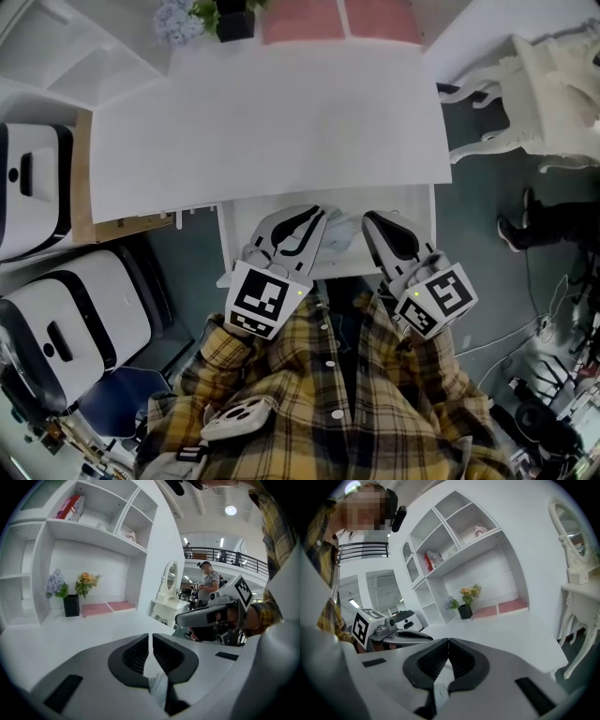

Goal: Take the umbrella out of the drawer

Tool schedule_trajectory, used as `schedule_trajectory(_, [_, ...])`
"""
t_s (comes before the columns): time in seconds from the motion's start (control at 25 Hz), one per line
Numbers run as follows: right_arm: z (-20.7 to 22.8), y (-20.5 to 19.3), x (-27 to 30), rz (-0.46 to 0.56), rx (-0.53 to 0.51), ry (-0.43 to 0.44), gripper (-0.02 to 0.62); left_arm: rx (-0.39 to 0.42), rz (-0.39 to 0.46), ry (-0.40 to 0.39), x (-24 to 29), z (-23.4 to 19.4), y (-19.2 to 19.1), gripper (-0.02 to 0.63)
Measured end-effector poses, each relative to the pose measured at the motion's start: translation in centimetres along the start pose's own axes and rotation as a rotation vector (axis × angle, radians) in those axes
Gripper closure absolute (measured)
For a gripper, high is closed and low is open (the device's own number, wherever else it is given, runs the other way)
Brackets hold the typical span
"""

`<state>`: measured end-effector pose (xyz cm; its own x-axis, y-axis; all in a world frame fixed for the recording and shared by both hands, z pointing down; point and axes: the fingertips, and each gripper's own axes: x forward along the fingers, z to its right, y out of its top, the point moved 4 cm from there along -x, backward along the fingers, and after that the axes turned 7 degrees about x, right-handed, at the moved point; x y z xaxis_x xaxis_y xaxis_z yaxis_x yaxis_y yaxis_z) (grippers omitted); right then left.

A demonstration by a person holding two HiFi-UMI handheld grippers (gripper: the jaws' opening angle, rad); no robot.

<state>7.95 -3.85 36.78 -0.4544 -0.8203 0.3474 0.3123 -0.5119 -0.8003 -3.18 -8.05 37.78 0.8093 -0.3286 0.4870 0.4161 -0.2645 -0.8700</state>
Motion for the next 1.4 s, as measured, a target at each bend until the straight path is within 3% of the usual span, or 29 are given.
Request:
schedule_trajectory(0.16, [0.6,-0.5,0.0,-0.004,0.007,-0.006,0.578,0.020,-0.059,-0.034,1.3,0.4,-1.6,0.508])
schedule_trajectory(0.48, [1.4,-1.6,-0.4,-0.003,0.032,-0.028,0.578,0.082,-0.181,-0.098,3.3,1.5,-5.3,0.446])
schedule_trajectory(1.4, [3.2,-5.7,-0.1,-0.054,0.093,-0.073,0.578,0.292,-0.505,-0.346,7.4,3.3,-16.3,0.343])
